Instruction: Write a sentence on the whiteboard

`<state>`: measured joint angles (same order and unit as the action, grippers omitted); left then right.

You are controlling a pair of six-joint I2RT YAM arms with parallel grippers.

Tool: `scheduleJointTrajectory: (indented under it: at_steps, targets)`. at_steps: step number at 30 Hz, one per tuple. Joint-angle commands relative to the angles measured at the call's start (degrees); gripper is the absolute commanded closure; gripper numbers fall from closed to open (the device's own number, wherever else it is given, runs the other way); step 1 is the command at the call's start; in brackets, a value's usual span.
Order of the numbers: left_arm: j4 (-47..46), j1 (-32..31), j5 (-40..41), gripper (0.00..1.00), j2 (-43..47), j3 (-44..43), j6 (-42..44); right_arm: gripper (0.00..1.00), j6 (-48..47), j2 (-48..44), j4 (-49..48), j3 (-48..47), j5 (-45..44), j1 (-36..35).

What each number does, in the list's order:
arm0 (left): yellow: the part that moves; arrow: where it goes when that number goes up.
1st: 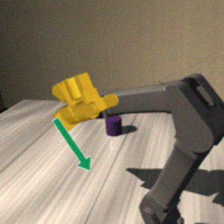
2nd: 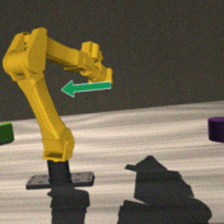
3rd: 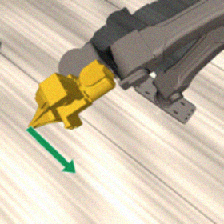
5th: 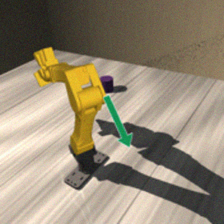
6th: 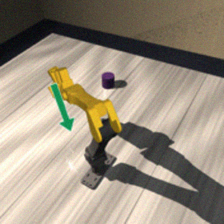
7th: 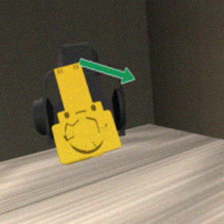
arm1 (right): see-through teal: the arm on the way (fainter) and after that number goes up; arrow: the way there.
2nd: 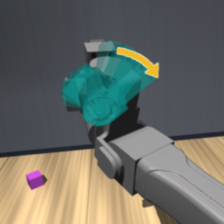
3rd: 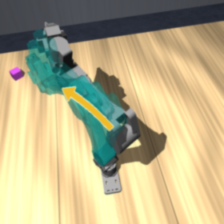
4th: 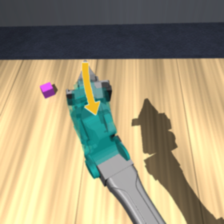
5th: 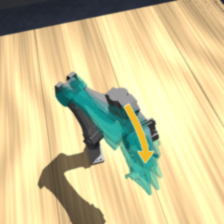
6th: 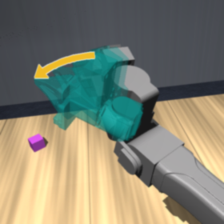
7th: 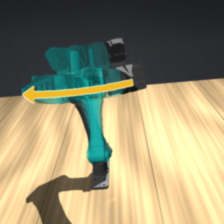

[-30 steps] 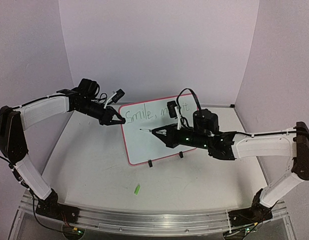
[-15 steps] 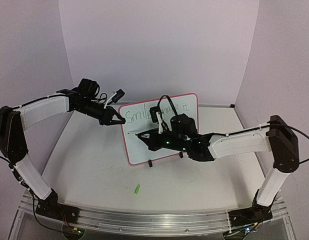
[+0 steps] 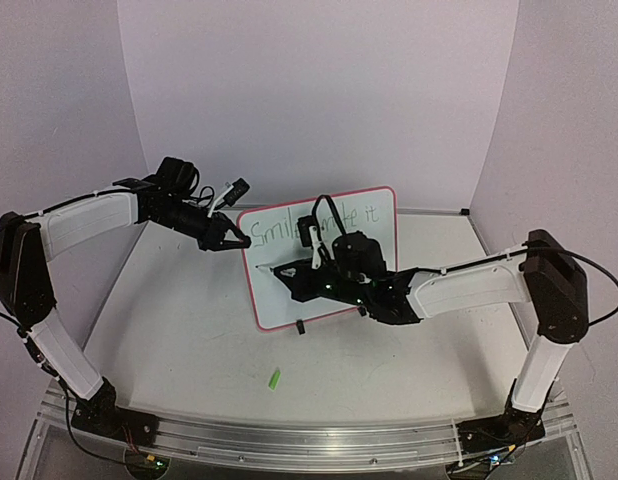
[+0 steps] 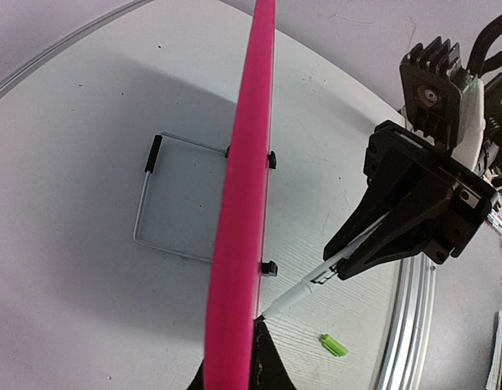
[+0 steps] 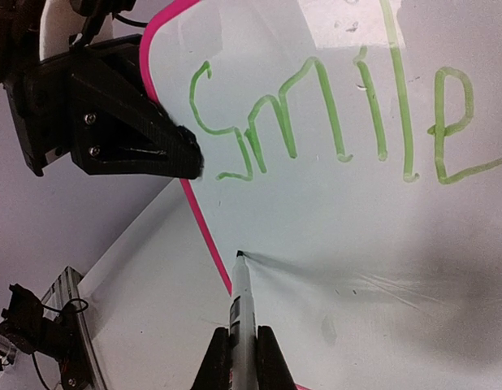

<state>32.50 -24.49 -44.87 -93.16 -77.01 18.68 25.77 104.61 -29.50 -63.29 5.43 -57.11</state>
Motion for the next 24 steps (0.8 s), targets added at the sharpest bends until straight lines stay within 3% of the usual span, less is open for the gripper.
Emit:
scheduleJointTrajectory:
  at_steps: [1, 24]
  targets:
    - [-0.14, -0.29, 7.74, 1.00, 0.47, -0.59, 4.36, 1.00, 0.20, 1.67, -0.25, -3.12, -2.61, 0.09]
    - [-0.12, -0.30, 7.79, 1.00, 0.42, -0.59, 4.37, 1.00, -0.17, 2.41, 3.35, -2.03, -1.22, 0.10]
